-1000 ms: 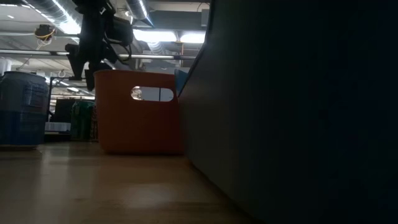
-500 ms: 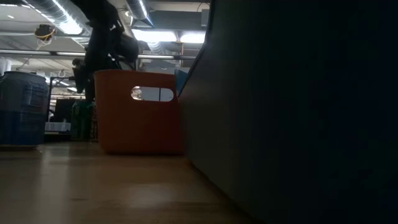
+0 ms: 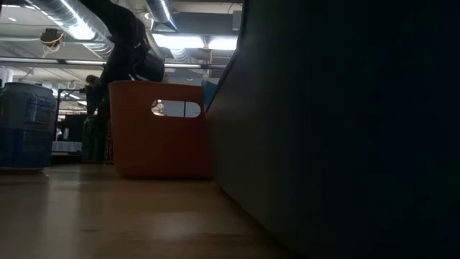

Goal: Sort soda cans
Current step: Put the green soda can into the yellow bin

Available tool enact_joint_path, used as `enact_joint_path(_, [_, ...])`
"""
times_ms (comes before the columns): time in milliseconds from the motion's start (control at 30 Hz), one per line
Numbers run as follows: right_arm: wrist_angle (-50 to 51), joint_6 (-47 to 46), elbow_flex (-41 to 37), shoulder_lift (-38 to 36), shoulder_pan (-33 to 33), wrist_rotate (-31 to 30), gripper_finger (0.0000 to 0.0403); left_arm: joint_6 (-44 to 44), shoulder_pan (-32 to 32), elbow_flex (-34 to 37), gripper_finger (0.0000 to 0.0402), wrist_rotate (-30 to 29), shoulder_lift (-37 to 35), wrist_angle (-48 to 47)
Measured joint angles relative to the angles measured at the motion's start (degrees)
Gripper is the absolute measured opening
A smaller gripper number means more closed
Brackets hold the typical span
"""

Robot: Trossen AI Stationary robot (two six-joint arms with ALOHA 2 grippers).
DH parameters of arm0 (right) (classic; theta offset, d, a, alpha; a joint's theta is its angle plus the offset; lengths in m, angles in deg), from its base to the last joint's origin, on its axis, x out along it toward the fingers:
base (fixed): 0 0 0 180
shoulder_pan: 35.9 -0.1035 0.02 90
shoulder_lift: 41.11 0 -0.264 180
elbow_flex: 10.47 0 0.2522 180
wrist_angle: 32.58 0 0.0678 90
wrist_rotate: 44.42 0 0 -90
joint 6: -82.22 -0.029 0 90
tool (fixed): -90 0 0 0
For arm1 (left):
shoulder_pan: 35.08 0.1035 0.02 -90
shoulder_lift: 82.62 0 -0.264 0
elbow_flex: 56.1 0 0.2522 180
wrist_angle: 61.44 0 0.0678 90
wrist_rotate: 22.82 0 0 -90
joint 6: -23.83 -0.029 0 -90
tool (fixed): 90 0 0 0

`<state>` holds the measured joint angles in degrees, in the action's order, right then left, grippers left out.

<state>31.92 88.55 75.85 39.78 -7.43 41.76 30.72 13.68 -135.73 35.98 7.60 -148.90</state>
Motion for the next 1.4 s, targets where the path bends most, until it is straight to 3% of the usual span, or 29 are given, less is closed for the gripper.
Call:
enact_joint_path(467, [0.4,0.0,0.0,0.0,0.0,0.0,0.0363,-1.3,0.0,0.0,0.0382,0.2,-0.1,7.6])
enact_joint_path(933, [0.4,0.0,0.0,0.0,0.0,0.0,0.0363,-1.3,-0.4,0.0,0.0382,5.4,-0.2,-0.6])
enact_joint_path(1400, [0.1,0.0,0.0,0.0,0.0,0.0,0.0363,-3.2,-0.3,0.0,0.0382,3.4,-0.2,6.6])
